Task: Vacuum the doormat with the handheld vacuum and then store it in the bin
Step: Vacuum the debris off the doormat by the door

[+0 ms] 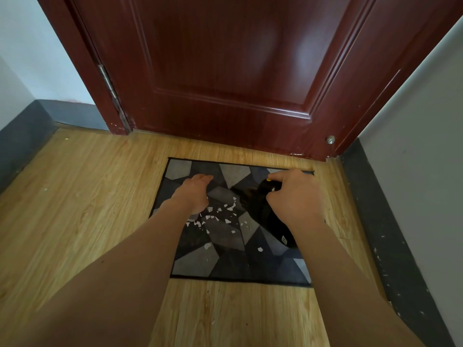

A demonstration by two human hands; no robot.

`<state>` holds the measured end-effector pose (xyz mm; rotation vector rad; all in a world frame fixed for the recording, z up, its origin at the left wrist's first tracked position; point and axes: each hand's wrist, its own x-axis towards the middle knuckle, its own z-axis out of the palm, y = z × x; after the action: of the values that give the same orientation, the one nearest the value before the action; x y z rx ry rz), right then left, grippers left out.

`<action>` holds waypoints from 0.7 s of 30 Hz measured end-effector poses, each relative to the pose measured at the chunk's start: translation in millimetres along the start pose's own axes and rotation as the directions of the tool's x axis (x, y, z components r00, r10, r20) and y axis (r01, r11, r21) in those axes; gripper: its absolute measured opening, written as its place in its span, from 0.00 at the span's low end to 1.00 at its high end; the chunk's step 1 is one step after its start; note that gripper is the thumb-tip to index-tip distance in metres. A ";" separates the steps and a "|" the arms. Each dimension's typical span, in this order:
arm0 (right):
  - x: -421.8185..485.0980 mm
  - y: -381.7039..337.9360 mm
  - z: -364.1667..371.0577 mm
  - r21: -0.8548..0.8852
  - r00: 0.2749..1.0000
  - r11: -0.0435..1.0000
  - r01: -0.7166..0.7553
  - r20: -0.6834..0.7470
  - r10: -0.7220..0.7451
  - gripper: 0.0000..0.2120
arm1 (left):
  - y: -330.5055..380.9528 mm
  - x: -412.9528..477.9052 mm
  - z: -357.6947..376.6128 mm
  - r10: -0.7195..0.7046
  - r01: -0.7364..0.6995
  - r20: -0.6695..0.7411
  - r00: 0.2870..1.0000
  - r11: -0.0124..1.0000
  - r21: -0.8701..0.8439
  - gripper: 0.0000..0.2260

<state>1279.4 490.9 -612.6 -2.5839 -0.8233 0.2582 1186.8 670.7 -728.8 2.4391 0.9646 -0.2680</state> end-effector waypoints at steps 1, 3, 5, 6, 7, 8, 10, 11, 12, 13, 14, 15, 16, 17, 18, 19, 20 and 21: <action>0.2 1.1 -0.3 0.002 1.000 1.000 -0.004 -0.002 0.004 0.20 | -1.2 -0.2 -0.2 -0.006 0.006 -0.001 1.000 1.000 -0.004 0.32; 0.4 2.2 -1.0 0.006 1.000 1.000 -0.008 -0.001 0.008 0.20 | -4.9 -0.7 -0.7 -0.026 0.026 -0.006 1.000 1.000 -0.012 0.32; 0.9 2.1 -0.8 0.008 1.000 1.000 -0.001 0.002 0.001 0.20 | -8.5 -1.7 -1.4 -0.046 0.046 -0.006 0.999 0.999 -0.012 0.31; 1.0 1.5 -0.7 0.005 1.000 1.000 0.004 0.007 -0.004 0.20 | -9.9 -2.4 -1.7 -0.053 0.053 -0.004 0.999 0.999 -0.012 0.30; 1.1 0.9 -0.6 0.002 1.000 1.000 0.011 0.011 -0.011 0.19 | -11.2 -3.4 -1.7 -0.058 0.058 -0.001 0.998 0.998 -0.014 0.30; 1.2 0.3 -0.4 0.002 1.000 1.000 0.018 0.017 -0.018 0.19 | -12.7 -4.2 -1.9 -0.062 0.062 0.003 0.998 0.998 -0.018 0.30; 0.5 -1.6 0.2 0.001 0.999 0.999 0.032 0.036 -0.032 0.18 | -17.1 -5.7 -1.5 -0.070 0.070 0.007 0.998 0.997 -0.016 0.30; -0.3 -3.0 0.6 -0.002 0.998 0.999 0.039 0.047 -0.039 0.18 | -19.9 -6.3 -1.3 -0.079 0.079 0.007 0.997 0.997 -0.015 0.30; -1.0 -4.3 1.1 -0.005 0.997 0.999 0.047 0.057 -0.047 0.18 | -23.2 -7.0 -0.9 -0.094 0.094 0.011 0.996 0.995 -0.017 0.31; -1.6 -5.3 1.6 -0.003 0.996 0.998 0.056 0.065 -0.056 0.18 | -25.9 -7.8 0.0 -0.109 0.109 0.016 0.994 0.994 -0.018 0.31; -1.9 -6.5 2.2 0.002 0.995 0.998 0.062 0.075 -0.062 0.18 | -28.2 -8.5 0.7 -0.120 0.121 0.023 0.992 0.993 -0.017 0.31; -2.4 -7.8 2.6 0.008 0.994 0.998 0.067 0.086 -0.067 0.18 | -29.7 -9.4 1.4 -0.128 0.128 0.029 0.991 0.992 -0.015 0.31; -3.0 -9.1 2.9 0.011 0.993 0.997 0.072 0.098 -0.073 0.18 | -30.7 -10.6 1.9 -0.134 0.134 0.032 0.990 0.991 -0.013 0.31; -3.7 -10.3 3.0 0.010 0.991 0.997 0.081 0.107 -0.082 0.18 | -30.9 -11.5 2.2 -0.140 0.140 0.034 0.990 0.990 -0.012 0.31; -4.4 -11.3 3.2 0.006 0.989 0.996 0.092 0.116 -0.092 0.18 | -31.1 -11.9 2.2 -0.144 0.144 0.036 0.989 0.990 -0.011 0.31; -5.0 -12.2 3.4 0.003 0.987 0.994 0.106 0.123 -0.105 0.19 | -31.4 -12.7 2.0 -0.146 0.147 0.036 0.989 0.989 -0.010 0.31; -5.5 -13.2 3.8 0.000 0.985 0.993 0.116 0.127 -0.115 0.19 | -31.4 -13.3 1.7 -0.148 0.149 0.035 0.988 0.989 -0.010 0.31; -5.8 -14.0 4.4 0.002 0.984 0.993 0.121 0.128 -0.120 0.19 | -31.3 -14.1 1.2 -0.150 0.151 0.034 0.988 0.989 -0.011 0.31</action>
<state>1266.2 499.3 -610.1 -2.5322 -1.0231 0.3894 1155.1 681.4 -736.7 2.3451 1.1337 -0.3519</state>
